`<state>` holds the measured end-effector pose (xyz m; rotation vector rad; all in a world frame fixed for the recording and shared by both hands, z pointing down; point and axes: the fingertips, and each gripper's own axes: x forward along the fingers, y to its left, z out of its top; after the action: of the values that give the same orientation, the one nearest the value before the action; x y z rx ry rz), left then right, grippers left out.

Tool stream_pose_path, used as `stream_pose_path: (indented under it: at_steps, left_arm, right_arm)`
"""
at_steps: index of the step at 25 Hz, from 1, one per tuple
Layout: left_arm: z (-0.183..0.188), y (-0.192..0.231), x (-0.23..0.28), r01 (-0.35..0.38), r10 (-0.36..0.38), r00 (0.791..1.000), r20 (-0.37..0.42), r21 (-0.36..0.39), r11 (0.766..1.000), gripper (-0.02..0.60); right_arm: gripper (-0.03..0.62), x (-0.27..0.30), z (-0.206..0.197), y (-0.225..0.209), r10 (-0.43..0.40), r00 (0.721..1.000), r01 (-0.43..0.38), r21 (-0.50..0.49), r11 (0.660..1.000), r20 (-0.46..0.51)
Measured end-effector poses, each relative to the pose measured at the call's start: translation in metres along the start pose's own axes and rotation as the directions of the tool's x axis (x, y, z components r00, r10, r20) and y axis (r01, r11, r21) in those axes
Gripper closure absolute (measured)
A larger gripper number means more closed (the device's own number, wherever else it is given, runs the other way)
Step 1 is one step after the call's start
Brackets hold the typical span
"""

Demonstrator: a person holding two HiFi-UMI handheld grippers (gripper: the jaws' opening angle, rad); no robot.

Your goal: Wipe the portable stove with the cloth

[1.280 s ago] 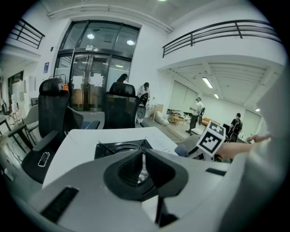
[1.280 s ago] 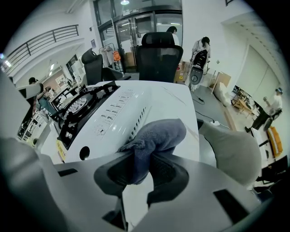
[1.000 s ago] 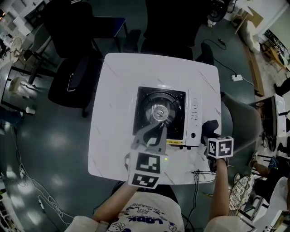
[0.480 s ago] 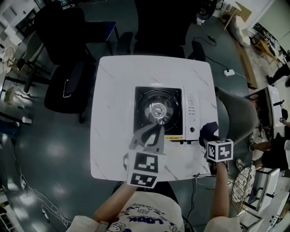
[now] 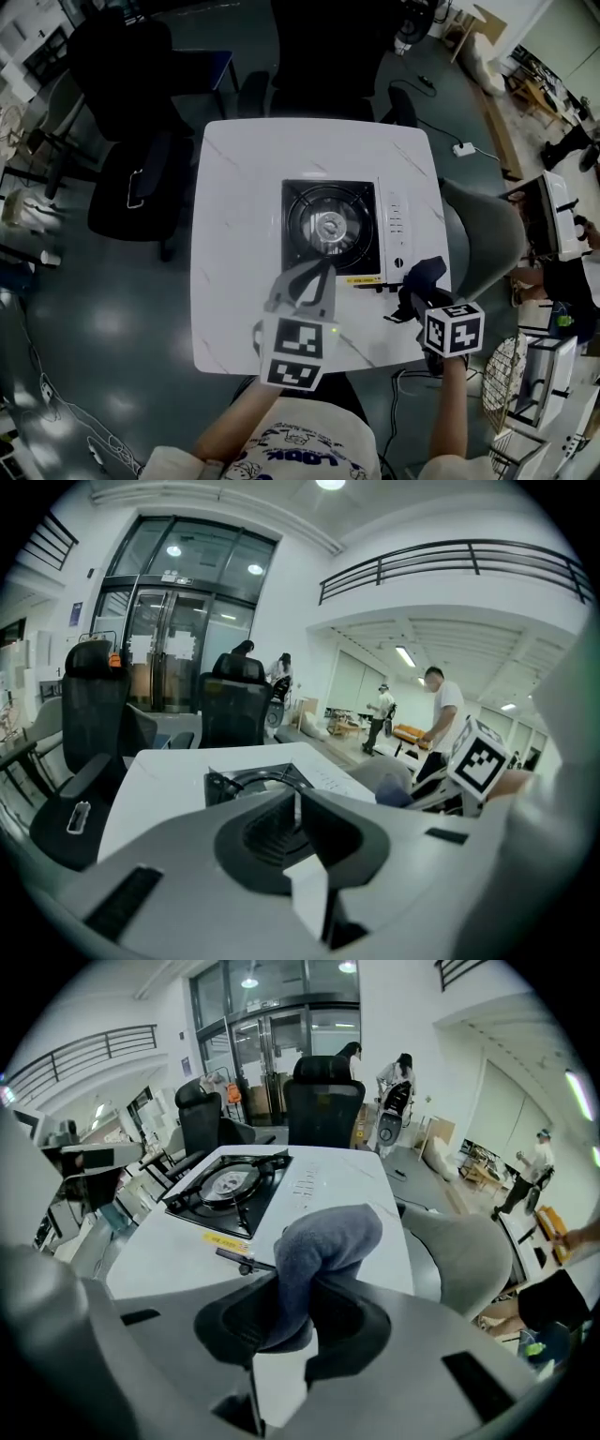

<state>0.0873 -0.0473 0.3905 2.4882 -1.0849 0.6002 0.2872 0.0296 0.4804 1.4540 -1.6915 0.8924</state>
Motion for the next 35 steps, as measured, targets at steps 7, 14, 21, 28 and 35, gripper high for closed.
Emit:
stream_pose_path:
  at_steps: [7, 14, 21, 28, 35]
  left_arm:
    - [-0.009, 0.013, -0.018, -0.008, 0.008, 1.000, 0.006, -0.008, 1.000, 0.551]
    - [-0.015, 0.035, -0.036, -0.038, 0.038, 0.999, 0.016, -0.025, 0.999, 0.551]
    - [-0.022, 0.052, -0.048, -0.067, 0.068, 0.998, 0.015, -0.040, 0.997, 0.551]
    - [-0.029, 0.064, -0.053, -0.088, 0.088, 0.996, 0.008, -0.055, 0.995, 0.551]
    - [-0.037, 0.075, -0.055, -0.107, 0.107, 0.994, -0.005, -0.074, 0.992, 0.551]
  right_arm:
    - [0.496, -0.001, 0.007, 0.071, 0.101, 0.995, -0.100, -0.068, 0.993, 0.019]
    - [0.496, 0.016, 0.006, 0.120, 0.168, 0.986, -0.168, -0.125, 0.978, -0.015]
    - [0.497, 0.038, -0.004, 0.145, 0.183, 0.981, -0.193, -0.169, 0.967, -0.069]
    - [0.496, 0.062, -0.018, 0.148, 0.175, 0.978, -0.191, -0.149, 0.970, -0.114]
    - [0.496, 0.082, -0.022, 0.146, 0.168, 0.975, -0.187, -0.128, 0.974, -0.144]
